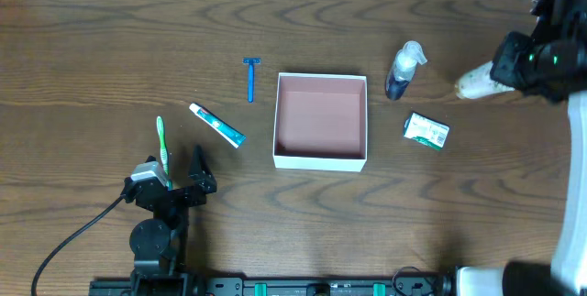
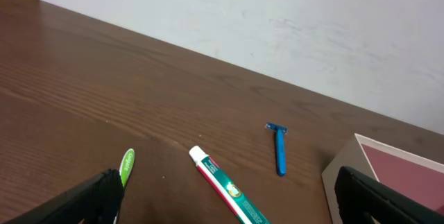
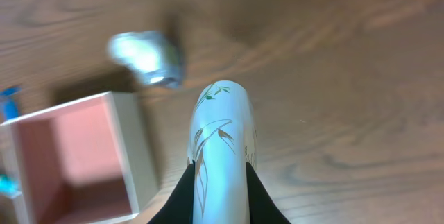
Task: Pack container
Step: 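Lift the Pantene tube and carry it over the white box, then lower the tube upright into the box's back-left corner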
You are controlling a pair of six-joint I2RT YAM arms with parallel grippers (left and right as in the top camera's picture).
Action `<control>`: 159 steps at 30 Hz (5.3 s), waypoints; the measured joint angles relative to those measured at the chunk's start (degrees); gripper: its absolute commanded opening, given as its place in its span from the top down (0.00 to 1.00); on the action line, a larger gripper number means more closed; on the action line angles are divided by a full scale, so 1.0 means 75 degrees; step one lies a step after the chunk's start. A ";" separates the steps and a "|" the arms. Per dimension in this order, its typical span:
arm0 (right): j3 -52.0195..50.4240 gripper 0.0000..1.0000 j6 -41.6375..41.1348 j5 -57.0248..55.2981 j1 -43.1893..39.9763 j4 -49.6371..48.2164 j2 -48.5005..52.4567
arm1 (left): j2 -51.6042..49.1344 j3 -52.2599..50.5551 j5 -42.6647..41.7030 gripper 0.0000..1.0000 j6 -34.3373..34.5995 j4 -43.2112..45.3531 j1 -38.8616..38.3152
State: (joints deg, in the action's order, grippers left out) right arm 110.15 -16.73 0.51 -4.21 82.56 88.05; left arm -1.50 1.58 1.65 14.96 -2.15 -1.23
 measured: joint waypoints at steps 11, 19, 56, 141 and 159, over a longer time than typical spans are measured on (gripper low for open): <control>-0.0003 0.99 -0.0635 0.0323 0.2952 -0.1311 -0.0495 | 0.0000 0.0000 0.0003 0.02 0.0000 0.0000 0.0000; -0.0003 0.99 -0.1402 -0.0242 0.4654 -0.2212 0.0615 | 0.0000 0.0000 0.0000 0.02 0.0000 0.0000 0.0000; -0.0003 0.99 -0.2235 -0.0565 0.5563 -0.3002 0.3456 | 0.0000 0.0000 0.0000 0.02 0.0000 0.0000 0.0000; -0.0210 0.69 -0.2311 -0.0670 0.5636 -0.3468 0.3657 | 0.0000 0.0000 0.0000 0.02 0.0000 0.0000 0.0000; -0.0210 0.70 -0.3328 -0.0659 0.5636 -0.3555 0.3657 | 0.0000 0.0000 0.0000 0.02 0.0000 0.0000 0.0000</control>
State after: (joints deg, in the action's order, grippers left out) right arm 108.57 -41.69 -4.43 38.06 55.90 115.48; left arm -1.50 1.58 1.65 14.96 -2.15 -1.23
